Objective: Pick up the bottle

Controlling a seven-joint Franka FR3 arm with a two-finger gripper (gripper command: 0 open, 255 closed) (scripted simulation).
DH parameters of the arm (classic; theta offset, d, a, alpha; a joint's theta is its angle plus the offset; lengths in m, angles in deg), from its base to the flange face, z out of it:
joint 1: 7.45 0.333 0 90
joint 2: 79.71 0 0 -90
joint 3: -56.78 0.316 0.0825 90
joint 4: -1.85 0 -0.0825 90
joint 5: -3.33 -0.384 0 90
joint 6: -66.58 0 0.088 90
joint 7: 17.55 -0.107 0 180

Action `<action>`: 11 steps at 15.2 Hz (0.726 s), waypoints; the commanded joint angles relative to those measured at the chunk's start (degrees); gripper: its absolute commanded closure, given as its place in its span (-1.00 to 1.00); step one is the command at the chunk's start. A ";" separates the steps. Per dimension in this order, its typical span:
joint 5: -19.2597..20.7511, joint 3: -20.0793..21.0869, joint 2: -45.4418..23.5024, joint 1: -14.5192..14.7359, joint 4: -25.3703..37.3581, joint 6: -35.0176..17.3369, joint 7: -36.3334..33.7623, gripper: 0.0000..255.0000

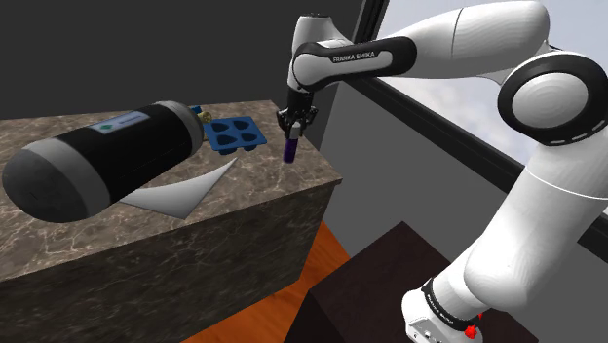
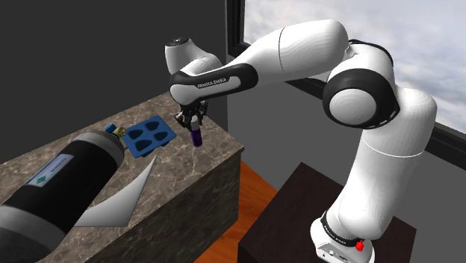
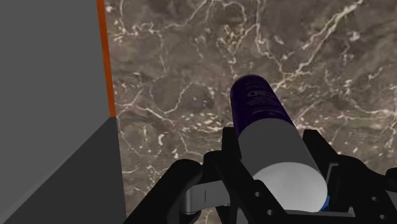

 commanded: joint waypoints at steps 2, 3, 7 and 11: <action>-0.14 0.02 0.53 -0.02 1.30 1.83 0.16 1.00; -0.19 0.04 0.71 -0.03 1.84 2.54 0.21 1.00; -0.37 0.08 1.31 -0.02 4.14 5.43 0.41 1.00; -0.51 0.12 1.72 0.00 6.68 8.37 0.59 1.00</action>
